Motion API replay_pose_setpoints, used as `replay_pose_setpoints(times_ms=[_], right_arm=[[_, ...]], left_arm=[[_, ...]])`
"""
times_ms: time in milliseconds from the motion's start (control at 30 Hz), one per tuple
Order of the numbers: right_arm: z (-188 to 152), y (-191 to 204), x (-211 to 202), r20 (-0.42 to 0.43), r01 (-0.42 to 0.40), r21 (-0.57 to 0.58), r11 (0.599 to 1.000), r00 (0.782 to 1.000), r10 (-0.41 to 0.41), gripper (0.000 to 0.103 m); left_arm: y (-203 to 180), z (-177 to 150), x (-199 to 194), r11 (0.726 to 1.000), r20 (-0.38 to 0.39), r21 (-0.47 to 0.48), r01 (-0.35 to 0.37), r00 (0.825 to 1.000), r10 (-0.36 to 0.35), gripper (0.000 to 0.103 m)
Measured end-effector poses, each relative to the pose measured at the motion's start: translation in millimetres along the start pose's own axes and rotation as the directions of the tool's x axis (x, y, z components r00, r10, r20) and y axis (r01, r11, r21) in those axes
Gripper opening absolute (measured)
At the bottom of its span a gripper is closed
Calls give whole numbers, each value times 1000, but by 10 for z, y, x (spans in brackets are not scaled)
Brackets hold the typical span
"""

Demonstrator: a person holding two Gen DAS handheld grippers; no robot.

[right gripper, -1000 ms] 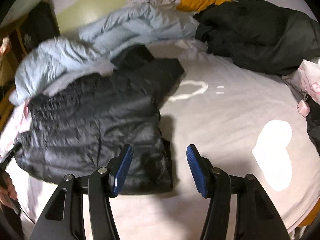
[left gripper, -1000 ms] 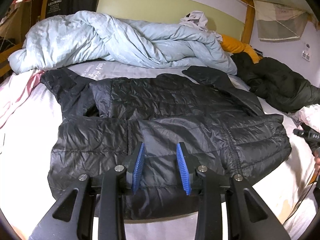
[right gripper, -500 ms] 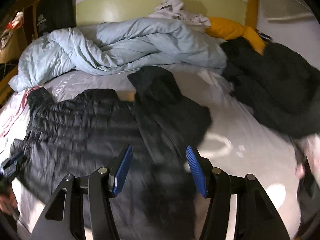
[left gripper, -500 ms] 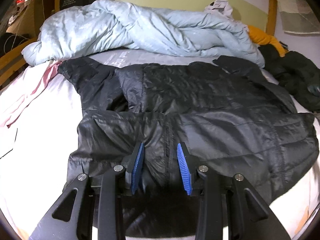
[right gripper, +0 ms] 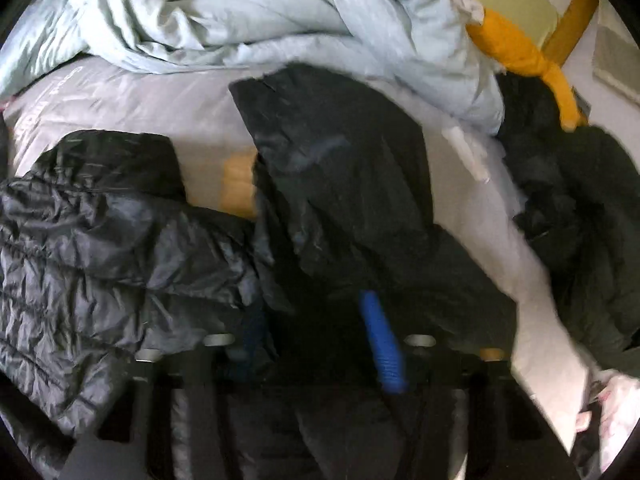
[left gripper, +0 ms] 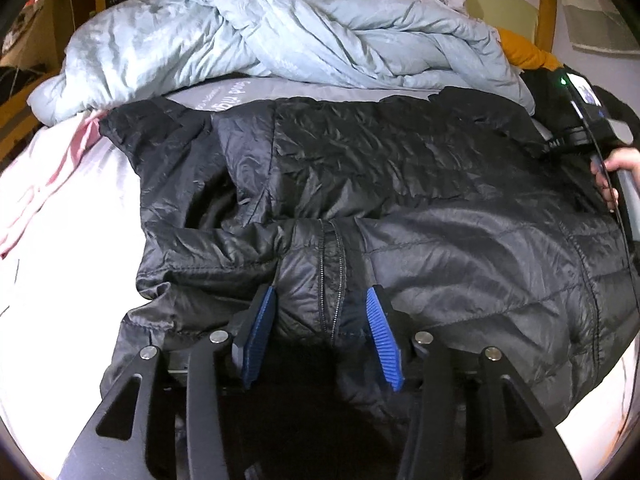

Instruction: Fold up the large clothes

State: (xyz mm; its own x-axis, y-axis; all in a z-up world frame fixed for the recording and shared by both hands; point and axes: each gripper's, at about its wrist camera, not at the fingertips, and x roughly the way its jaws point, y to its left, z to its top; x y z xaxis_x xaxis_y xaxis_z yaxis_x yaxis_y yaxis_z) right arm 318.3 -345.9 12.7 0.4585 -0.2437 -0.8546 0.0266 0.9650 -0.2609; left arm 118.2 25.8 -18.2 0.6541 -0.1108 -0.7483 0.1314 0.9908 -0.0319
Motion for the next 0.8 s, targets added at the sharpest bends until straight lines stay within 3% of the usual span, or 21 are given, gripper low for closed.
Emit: replay_pose_setpoints(times_ms=[33, 133, 233, 367, 433, 533, 700, 800], right_arm=[[-13, -34, 3, -2, -21, 6, 1000, 1000, 21, 1], [-100, -10, -271, 106, -1, -82, 997, 994, 10, 2], [-278, 40, -821, 252, -36, -150, 988, 965, 73, 2], [-624, 119, -1526, 308, -123, -179, 976, 935, 175, 2], [-868, 200, -1801, 328, -104, -233, 967, 927, 179, 2], [-1128, 184, -1983, 315, -78, -220, 972, 938, 146, 2], [-1525, -112, -1945, 239, -155, -136, 979, 953, 184, 2], [-1725, -154, -1691, 180, -53, -104, 993, 981, 72, 2]], left_arm=[[-2, 3, 3, 1000, 0, 0, 0, 1000, 0, 46], [-23, -8, -18, 1000, 4, 4, -10, 1000, 10, 46], [-49, -28, -63, 1000, 9, 14, -18, 1000, 18, 48], [-28, -40, -131, 1000, 11, -8, 9, 1000, -9, 48], [-12, -41, -172, 1000, 16, -16, 13, 1000, -13, 48], [-4, -39, -244, 1000, 32, -19, 9, 999, -8, 48], [24, -17, -352, 999, 58, -26, 20, 998, -18, 48], [46, -4, -385, 999, 67, -36, 20, 998, -18, 48]])
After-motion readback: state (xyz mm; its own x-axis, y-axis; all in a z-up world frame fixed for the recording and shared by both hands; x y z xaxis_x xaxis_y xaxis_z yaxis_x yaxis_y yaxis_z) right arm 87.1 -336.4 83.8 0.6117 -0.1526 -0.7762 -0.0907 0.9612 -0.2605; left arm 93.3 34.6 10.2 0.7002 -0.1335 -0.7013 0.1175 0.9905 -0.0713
